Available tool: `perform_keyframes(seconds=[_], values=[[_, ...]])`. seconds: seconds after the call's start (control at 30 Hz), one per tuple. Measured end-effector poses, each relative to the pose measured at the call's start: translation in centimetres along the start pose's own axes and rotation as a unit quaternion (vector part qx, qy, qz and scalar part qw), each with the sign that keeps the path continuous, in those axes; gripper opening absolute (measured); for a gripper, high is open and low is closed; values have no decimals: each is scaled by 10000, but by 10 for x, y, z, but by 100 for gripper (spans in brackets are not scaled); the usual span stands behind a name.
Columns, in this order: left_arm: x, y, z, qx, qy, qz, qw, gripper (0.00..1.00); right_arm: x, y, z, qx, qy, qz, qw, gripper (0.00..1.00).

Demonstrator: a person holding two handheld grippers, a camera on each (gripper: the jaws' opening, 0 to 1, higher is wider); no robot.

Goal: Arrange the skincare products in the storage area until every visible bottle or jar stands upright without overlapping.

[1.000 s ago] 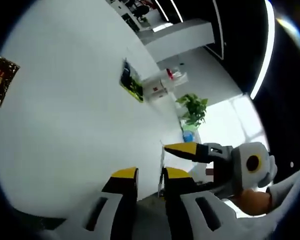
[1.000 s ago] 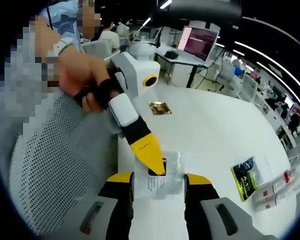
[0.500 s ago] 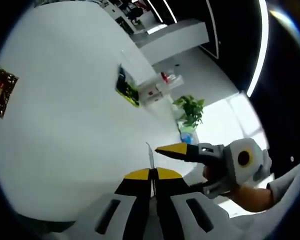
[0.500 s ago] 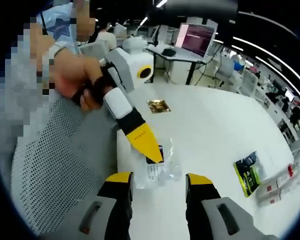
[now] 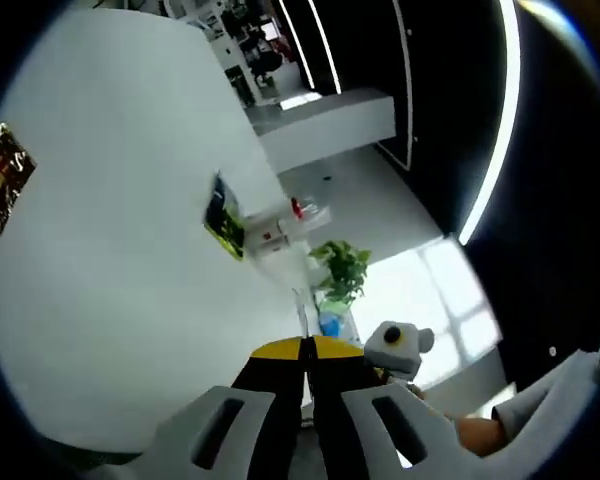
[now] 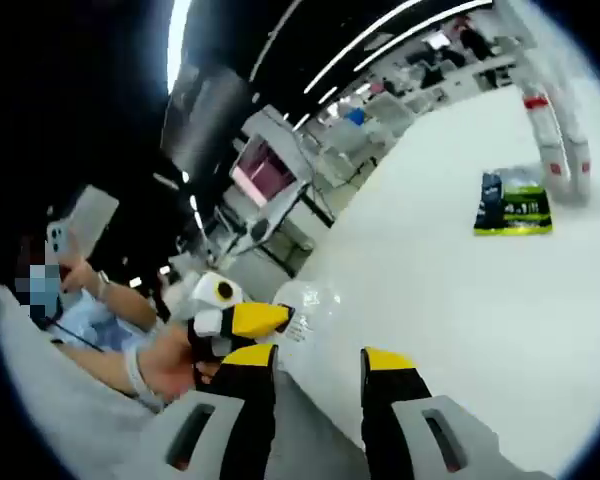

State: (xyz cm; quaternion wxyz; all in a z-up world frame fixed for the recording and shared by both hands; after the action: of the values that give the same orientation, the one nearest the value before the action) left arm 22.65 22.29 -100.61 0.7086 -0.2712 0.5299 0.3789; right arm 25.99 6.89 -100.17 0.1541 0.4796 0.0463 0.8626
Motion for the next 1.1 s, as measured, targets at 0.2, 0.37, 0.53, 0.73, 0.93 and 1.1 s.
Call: perform_keyframes(seconds=[0.2,0.37,0.53,0.73,0.93,1.1], values=[[-8,-2,-7,18,36,-171,9998,0,13,-3,-10,-179,-775,529,9954,9],[-14,-3,-8,-51,33,-252,9997,0,16,0,-10,-246,-932,627,9934,1],[-17,-2,-9,-52,4,-231,9997,0,20,3,-9,-286,-926,745,9925,0],[-20,-1,-8,-59,-62,-282,9996,0,26,5,-7,-352,-902,840,9918,0],[-25,-5,-14,278,-307,-239,9989,0,23,13,-7,-446,-894,803,9918,0],[-27,-11,-23,501,-550,-164,9971,2,22,25,-8,-525,-878,707,9922,0]])
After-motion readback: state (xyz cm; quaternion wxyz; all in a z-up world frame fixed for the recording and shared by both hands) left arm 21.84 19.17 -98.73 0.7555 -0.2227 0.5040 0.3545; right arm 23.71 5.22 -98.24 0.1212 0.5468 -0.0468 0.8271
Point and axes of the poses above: the point that each gripper's makers call its tool centre point, and the gripper's own axes: y roughly backward along the fingers, x roughly to its left, z roughly out of its top, the point moved 7 cm from there along y, roughly backward along the fingers, and after that the axes turned 5 degrees about -x, right-handed, at the moved point
